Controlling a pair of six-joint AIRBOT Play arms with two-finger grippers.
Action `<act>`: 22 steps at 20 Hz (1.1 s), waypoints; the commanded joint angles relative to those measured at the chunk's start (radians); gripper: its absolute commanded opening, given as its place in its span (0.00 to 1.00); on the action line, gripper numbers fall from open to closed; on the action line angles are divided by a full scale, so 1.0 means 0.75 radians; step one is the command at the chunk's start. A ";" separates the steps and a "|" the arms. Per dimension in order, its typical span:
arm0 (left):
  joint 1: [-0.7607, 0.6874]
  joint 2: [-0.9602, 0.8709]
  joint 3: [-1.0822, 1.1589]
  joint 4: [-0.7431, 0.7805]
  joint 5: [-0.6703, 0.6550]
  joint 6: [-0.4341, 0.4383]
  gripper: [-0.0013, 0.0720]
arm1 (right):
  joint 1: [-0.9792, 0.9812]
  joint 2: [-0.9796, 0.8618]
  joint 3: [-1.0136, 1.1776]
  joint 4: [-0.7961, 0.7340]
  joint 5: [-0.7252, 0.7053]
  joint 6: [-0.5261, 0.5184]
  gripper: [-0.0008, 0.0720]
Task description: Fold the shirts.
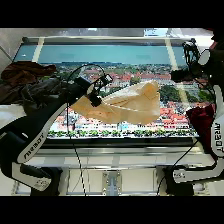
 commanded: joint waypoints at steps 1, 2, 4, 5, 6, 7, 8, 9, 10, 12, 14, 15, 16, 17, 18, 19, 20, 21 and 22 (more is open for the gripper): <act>0.027 0.012 -0.001 0.056 -0.076 -0.227 0.83 | 0.001 0.001 0.001 0.046 0.029 -0.001 0.48; 0.046 0.025 -0.001 0.049 -0.056 -0.332 0.83 | 0.001 0.001 0.001 0.045 0.047 -0.001 0.48; 0.103 0.074 -0.002 0.034 -0.010 -0.571 0.83 | -0.001 0.001 0.001 0.025 0.078 -0.007 0.48; 0.132 0.103 -0.002 0.035 0.017 -0.656 0.83 | -0.001 0.001 0.001 0.016 0.089 -0.026 0.48; 0.163 0.141 -0.002 0.035 0.047 -0.694 0.82 | -0.001 0.001 0.001 0.012 0.095 -0.027 0.48; 0.189 0.181 -0.002 0.037 0.060 -0.709 0.82 | -0.001 0.001 0.001 0.013 0.096 -0.034 0.48; 0.219 0.229 -0.012 0.036 0.069 -0.717 0.82 | -0.001 0.001 0.001 0.014 0.095 -0.050 0.48; 0.243 0.286 -0.041 0.038 0.082 -0.741 0.82 | -0.001 0.001 0.001 0.014 0.093 -0.062 0.48; 0.264 0.358 -0.097 0.043 0.101 -0.763 0.82 | -0.001 0.001 0.001 0.014 0.091 -0.062 0.48; 0.305 0.512 -0.292 0.055 0.136 -0.924 0.82 | -0.002 0.001 0.001 0.015 0.084 -0.068 0.48; 0.330 0.686 -0.615 0.042 0.185 -1.212 0.82 | -0.002 0.001 0.001 0.016 0.078 -0.071 0.48; 0.329 0.757 -0.771 0.008 0.237 -1.364 0.82 | -0.002 0.001 0.001 0.018 0.077 -0.071 0.48; 0.329 0.826 -0.931 -0.074 0.350 -1.545 0.82 | -0.002 0.001 0.001 0.023 0.076 -0.071 0.48; 0.329 0.875 -1.066 -0.203 0.512 -1.698 0.82 | -0.002 0.001 0.001 0.032 0.075 -0.071 0.48; 0.329 0.898 -1.163 -0.346 0.668 -1.778 0.82 | -0.002 0.001 0.001 0.046 0.075 -0.071 0.48; 0.329 0.902 -1.233 -0.509 0.809 -1.799 0.82 | -0.002 0.001 0.001 0.061 0.075 -0.071 0.48; 0.326 0.901 -1.284 -0.637 0.923 -1.774 0.82 | -0.001 0.001 0.001 0.072 0.075 -0.072 0.48; 0.326 0.901 -1.311 -0.706 0.956 -1.765 0.82 | -0.001 0.001 0.001 0.078 0.075 -0.072 0.48; 0.326 0.901 -1.318 -0.718 0.947 -1.764 0.82 | -0.001 0.001 0.001 0.085 0.075 -0.072 0.48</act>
